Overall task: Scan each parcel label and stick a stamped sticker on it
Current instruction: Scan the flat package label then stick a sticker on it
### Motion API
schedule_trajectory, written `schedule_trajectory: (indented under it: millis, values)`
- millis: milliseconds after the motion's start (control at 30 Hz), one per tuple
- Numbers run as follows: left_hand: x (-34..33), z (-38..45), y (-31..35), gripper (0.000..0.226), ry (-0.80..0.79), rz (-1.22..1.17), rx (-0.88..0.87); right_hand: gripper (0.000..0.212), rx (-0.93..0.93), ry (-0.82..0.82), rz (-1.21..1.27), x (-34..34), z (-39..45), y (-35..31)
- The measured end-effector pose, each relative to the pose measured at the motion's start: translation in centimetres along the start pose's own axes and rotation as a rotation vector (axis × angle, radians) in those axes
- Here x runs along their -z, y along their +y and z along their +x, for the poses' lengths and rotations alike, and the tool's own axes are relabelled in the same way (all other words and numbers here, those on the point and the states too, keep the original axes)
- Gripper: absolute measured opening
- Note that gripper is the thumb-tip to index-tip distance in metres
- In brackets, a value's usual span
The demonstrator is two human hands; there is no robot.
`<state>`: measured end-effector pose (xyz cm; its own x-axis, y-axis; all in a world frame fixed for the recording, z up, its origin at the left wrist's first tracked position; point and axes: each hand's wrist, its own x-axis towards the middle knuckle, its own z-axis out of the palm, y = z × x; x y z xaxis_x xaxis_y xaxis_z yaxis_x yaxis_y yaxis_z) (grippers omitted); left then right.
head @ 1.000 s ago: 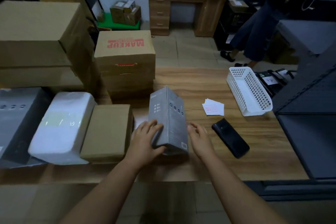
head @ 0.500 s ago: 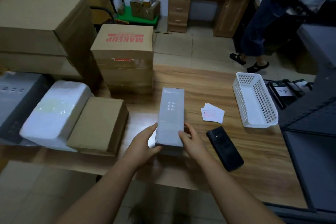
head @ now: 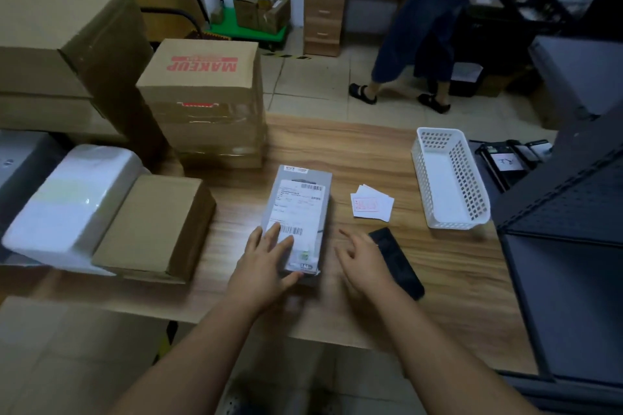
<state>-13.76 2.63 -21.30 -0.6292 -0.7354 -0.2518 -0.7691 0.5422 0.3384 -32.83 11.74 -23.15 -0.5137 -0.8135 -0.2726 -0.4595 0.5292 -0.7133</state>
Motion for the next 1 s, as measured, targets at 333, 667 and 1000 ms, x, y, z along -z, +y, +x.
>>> schedule_trajectory:
  millis: [333,667,1000]
  values:
    - [-0.8,0.2,0.5,0.074,0.022,0.015,0.063,0.079,-0.21,-0.09,-0.597,2.7,-1.7,7.7]
    - [-0.7,-0.9,0.2,0.069,0.095,0.111,0.048,0.077,-0.128,-0.001,-0.424,6.3,-3.8,3.3]
    - [0.5,-3.8,-0.6,0.053,0.074,0.13,0.047,0.065,-0.017,-0.305,-0.397,12.0,-7.1,-7.9]
